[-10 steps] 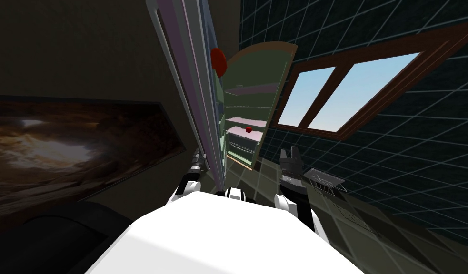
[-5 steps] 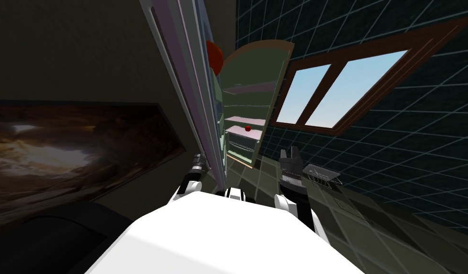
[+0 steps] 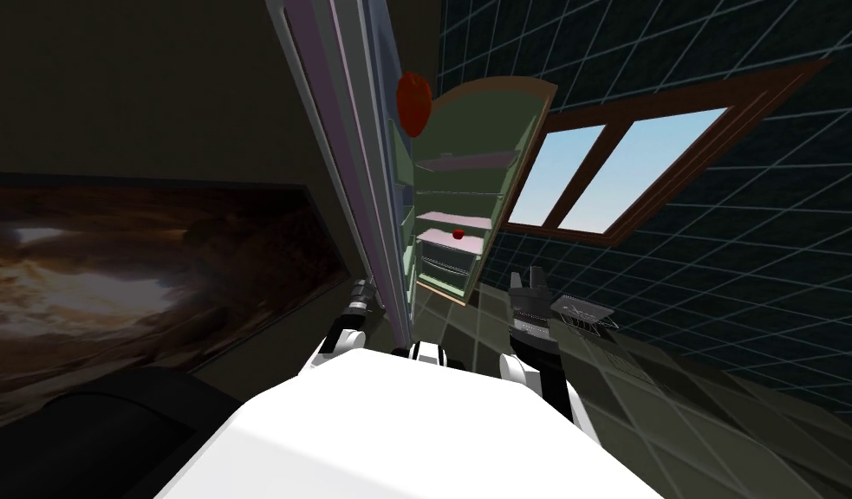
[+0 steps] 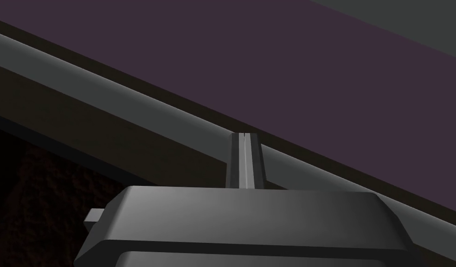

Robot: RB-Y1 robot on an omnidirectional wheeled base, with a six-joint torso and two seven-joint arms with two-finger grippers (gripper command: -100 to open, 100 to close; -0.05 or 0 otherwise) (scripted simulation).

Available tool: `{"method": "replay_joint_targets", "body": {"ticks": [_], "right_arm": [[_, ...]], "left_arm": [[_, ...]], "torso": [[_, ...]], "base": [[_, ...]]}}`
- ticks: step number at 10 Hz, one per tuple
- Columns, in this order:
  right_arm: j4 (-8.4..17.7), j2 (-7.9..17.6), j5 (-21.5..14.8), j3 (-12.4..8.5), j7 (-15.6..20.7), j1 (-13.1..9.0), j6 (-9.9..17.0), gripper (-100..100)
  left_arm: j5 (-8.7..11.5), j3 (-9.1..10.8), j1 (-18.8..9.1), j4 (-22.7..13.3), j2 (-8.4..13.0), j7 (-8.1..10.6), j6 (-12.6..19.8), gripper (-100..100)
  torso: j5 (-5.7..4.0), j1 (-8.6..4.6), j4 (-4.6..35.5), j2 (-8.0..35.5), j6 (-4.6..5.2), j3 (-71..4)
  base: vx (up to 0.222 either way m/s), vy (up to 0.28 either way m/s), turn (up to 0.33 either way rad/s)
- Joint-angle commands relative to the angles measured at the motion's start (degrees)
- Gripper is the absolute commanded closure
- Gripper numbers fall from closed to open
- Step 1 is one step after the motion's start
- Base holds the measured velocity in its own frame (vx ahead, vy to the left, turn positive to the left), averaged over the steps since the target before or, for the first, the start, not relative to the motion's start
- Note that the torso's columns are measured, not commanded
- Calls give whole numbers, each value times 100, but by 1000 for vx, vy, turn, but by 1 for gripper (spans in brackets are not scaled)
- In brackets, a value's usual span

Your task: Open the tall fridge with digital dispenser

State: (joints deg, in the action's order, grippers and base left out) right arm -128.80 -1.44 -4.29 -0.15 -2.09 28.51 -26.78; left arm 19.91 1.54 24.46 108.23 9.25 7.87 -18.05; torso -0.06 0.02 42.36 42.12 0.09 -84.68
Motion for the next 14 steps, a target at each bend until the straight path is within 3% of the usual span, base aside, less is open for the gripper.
{"method": "replay_joint_targets", "body": {"ticks": [1, 3, 7, 11, 12, 13, 14], "right_arm": [[0, 0, 0, 0, 0, 0, 0, 0], [0, -3, 0, 3, 0, 1, 0, 0], [0, -3, 0, 2, 0, 1, -1, 0], [0, -3, 0, 2, 0, 1, 0, 0], [0, -3, 0, 2, 0, 1, 0, 0], [0, -3, 0, 3, 0, 0, 0, 0], [0, -3, 0, 3, 0, 0, 0, 0]], "left_arm": [[76, 23, 138, 324, 87, 36, 190, -100], [111, 48, 210, 504, 111, 43, 280, -100], [251, 149, 500, 1126, 208, 73, 636, -100], [356, 224, 716, 1592, 281, 96, 903, -100], [333, 190, 775, 1480, 261, 86, 904, -100], [336, 191, 800, 1490, 264, 87, 930, 0], [336, 189, 805, 1473, 263, 86, 940, 0]], "torso": [[1, -11, -3, 6, -3, 3], [-3, -73, -26, -11, 12, -1], [8, 20, -2, 11, -4, 7], [-25, -35, 27, 35, 2, 16], [-35, -48, 35, 47, -3, 21], [-22, -39, 23, 47, 0, 26], [-11, -24, 14, 43, -6, 24]], "base": [[1, 96, 14], [25, -35, 47], [43, -35, 22], [27, -5, 18], [18, -1, 18], [0, 0, 0], [0, 0, 0]]}}
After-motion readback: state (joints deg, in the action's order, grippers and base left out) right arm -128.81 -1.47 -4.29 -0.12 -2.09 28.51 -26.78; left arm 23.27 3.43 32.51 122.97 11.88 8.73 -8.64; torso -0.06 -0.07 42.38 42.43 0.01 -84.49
